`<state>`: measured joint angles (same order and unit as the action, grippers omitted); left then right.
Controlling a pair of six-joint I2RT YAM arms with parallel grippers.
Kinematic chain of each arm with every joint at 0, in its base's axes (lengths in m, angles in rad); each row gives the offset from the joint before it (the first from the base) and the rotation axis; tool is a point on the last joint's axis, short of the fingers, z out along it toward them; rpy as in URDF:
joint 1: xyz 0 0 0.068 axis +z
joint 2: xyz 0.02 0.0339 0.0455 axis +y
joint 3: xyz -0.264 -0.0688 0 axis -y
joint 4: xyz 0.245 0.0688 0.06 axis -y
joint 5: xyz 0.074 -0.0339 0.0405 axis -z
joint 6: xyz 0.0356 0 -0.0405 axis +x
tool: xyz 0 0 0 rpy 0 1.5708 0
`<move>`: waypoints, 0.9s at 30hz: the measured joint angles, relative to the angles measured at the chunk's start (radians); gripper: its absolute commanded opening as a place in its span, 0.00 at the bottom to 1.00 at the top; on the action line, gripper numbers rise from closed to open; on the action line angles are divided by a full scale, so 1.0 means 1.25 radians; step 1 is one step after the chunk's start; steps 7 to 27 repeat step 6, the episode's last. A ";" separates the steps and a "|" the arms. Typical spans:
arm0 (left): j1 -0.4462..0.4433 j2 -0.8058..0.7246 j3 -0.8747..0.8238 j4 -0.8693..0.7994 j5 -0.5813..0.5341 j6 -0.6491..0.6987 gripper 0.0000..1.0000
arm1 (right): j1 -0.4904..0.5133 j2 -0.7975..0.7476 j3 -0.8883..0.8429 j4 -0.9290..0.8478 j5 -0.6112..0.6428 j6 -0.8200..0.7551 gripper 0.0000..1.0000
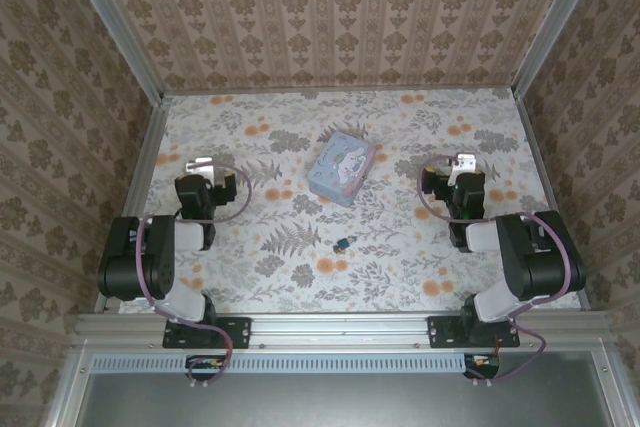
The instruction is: Unlock a padlock with a key
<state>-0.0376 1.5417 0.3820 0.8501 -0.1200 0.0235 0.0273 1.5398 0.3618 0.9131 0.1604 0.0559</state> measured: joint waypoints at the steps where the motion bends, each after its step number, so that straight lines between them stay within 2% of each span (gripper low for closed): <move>1: 0.000 0.000 0.000 0.000 0.001 0.000 1.00 | 0.000 0.000 0.002 -0.004 0.000 0.000 1.00; 27: 0.000 0.000 0.000 0.000 0.004 0.000 1.00 | 0.000 0.000 0.015 -0.018 -0.006 -0.001 1.00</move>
